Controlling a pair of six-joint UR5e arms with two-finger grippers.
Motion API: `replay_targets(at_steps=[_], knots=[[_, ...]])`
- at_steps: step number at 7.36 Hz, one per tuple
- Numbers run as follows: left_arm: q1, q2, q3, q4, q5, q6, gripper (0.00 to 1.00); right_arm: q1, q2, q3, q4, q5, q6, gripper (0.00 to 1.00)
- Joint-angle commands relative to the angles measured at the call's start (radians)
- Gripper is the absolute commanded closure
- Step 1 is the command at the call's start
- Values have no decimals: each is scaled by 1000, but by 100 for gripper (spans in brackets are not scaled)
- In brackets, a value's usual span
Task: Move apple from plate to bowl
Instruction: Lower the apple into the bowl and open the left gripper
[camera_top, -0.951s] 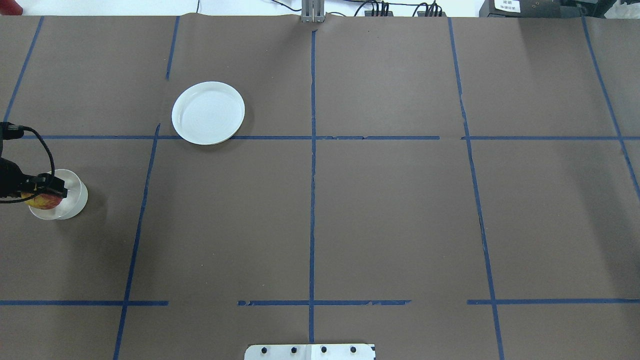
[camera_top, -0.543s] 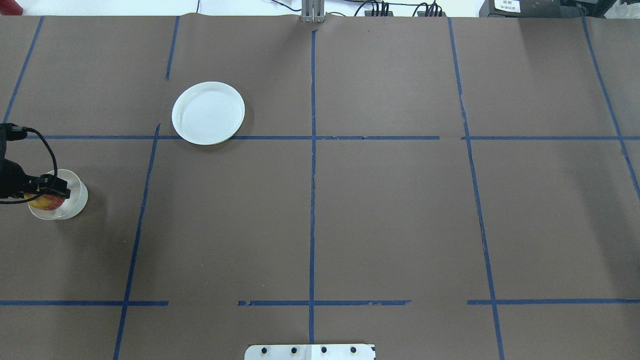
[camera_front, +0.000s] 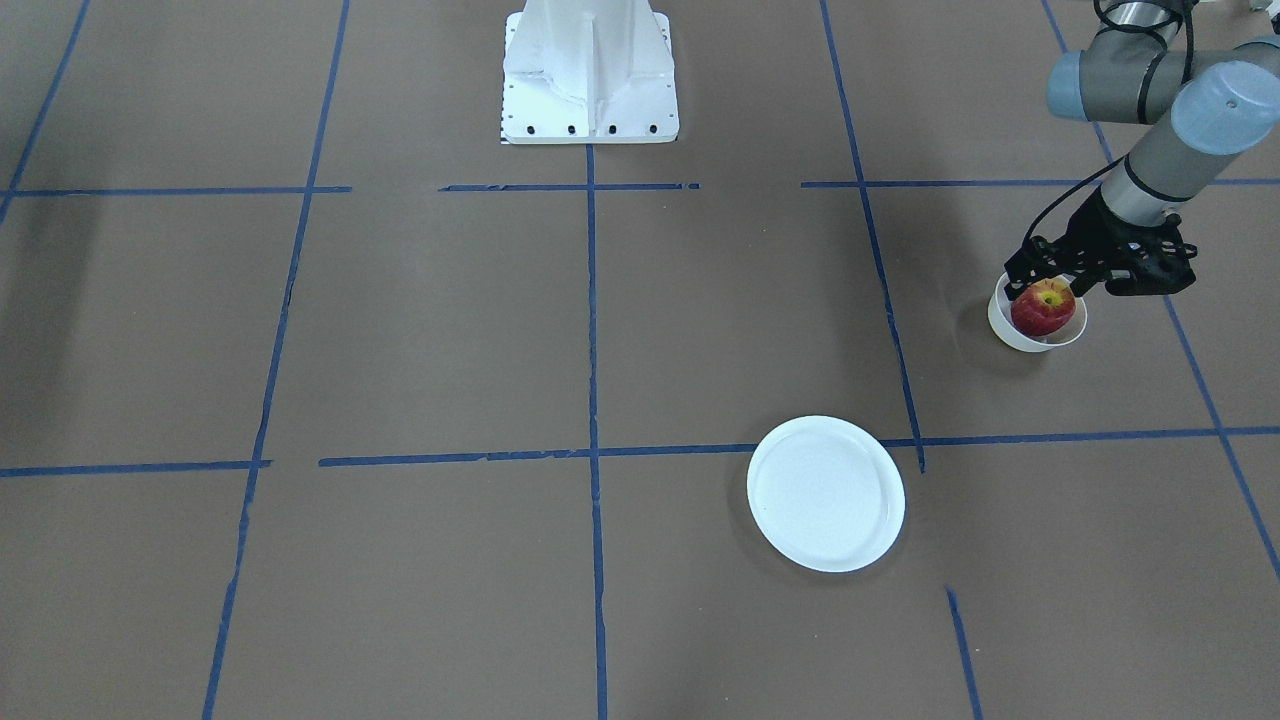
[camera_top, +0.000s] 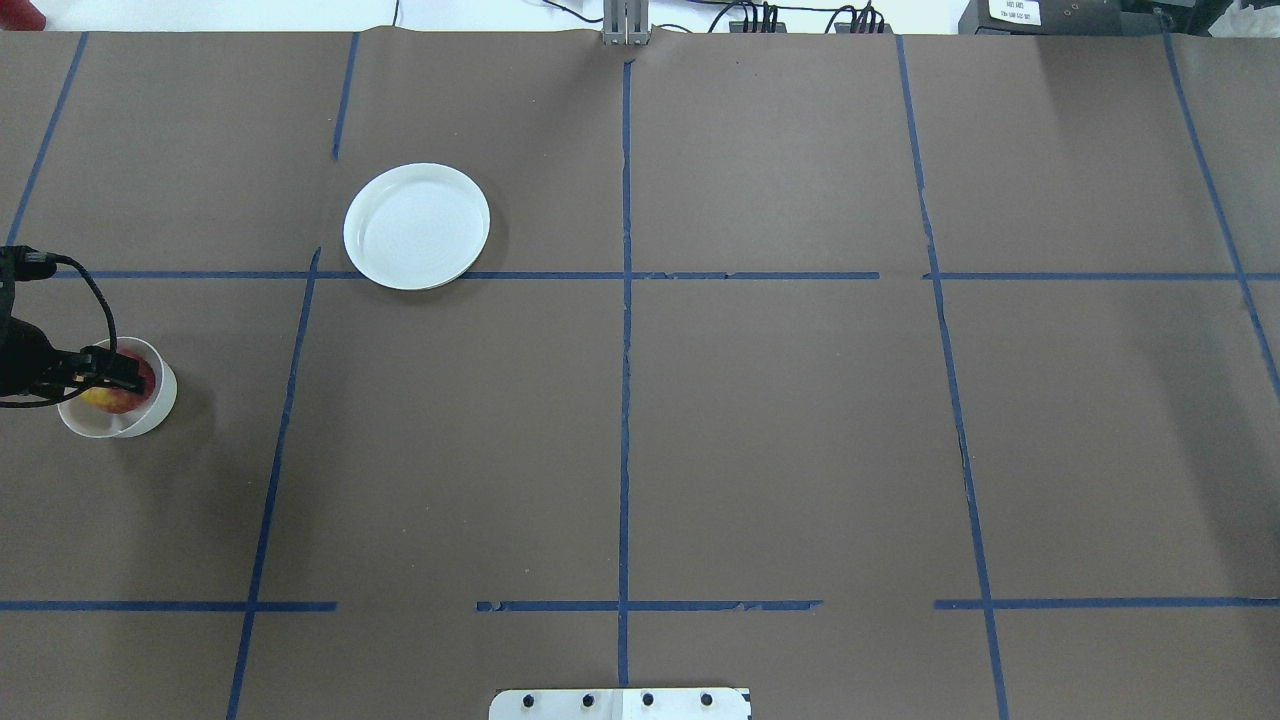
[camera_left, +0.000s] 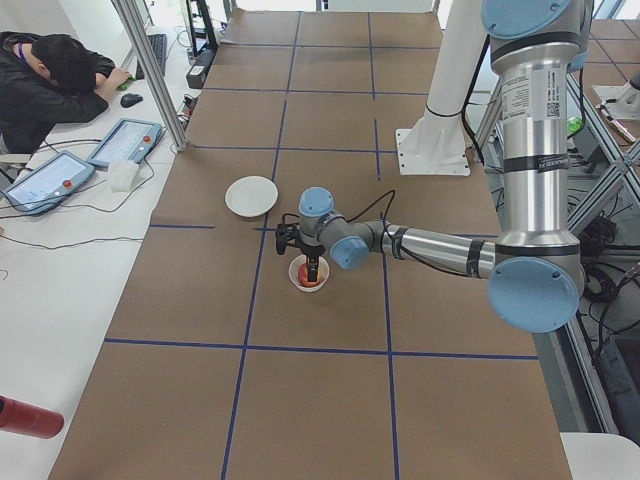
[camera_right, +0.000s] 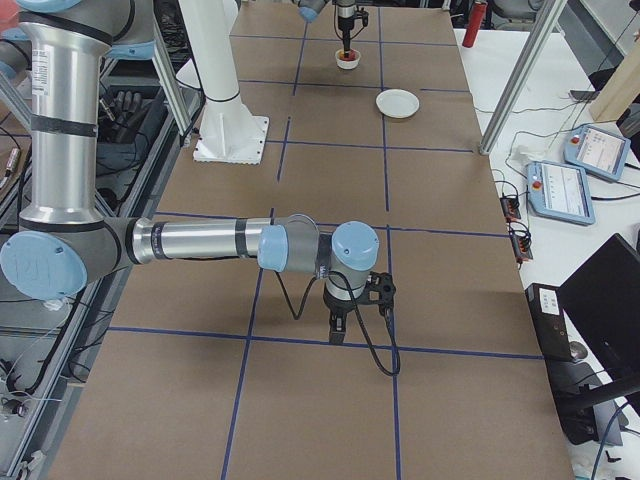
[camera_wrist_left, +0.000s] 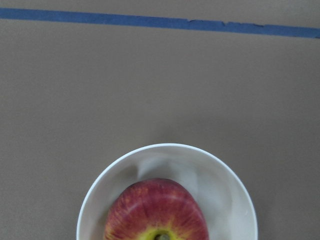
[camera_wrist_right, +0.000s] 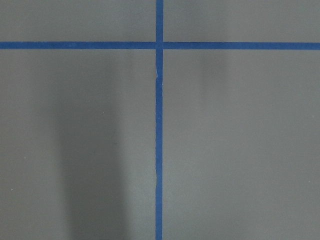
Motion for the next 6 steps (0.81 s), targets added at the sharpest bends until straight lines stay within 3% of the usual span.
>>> replay_targets(at_steps=[1, 3, 6], knots=[[-70, -8, -62, 108, -15, 118, 0, -1, 0, 0, 0, 0, 0, 0], [-220, -108, -111, 364, -24, 435, 0, -1, 0, 0, 0, 0, 0, 0], [-457, -90, -99, 403, -110, 772, 0, -1, 0, 0, 0, 0, 0, 0]])
